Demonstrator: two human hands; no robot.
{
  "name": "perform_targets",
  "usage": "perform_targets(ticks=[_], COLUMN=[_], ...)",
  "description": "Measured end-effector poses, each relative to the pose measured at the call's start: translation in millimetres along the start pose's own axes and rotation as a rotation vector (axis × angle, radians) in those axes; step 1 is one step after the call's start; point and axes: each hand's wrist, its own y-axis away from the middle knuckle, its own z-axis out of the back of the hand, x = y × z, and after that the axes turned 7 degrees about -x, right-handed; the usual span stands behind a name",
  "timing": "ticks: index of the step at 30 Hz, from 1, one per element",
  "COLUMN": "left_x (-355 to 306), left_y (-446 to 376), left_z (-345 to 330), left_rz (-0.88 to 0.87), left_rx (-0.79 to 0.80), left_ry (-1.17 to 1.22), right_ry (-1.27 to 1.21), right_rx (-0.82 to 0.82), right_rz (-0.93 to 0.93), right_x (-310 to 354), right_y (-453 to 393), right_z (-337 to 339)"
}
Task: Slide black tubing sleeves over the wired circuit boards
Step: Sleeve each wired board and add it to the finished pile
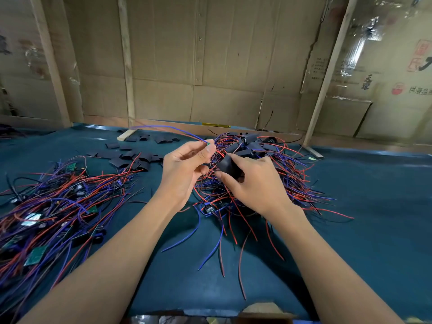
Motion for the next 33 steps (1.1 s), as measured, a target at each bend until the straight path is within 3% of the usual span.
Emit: perform_targets(ticks=[8, 17, 27, 33], left_x=[2, 4, 0, -3], left_y=[0, 1, -2, -3], left_z=[-2, -3, -2, -2], left_rz=[-0.013, -0.024, 0.023, 0.209], left_rx=[-0.032, -0.066, -0.054, -0.061], left_ry=[-0.113, -0.224, -0.204, -0.07], right_ry=[0.265, 0.36, 0.058, -0.124], right_rx=[-0.115, -0.017, 0.0, 0.051], right_rz=[0.072, 0.078, 0.046, 0.093], right_x=[7, 12, 7, 2], right_y=[-2, -4, -3, -1], right_z=[-1, 0, -4, 3])
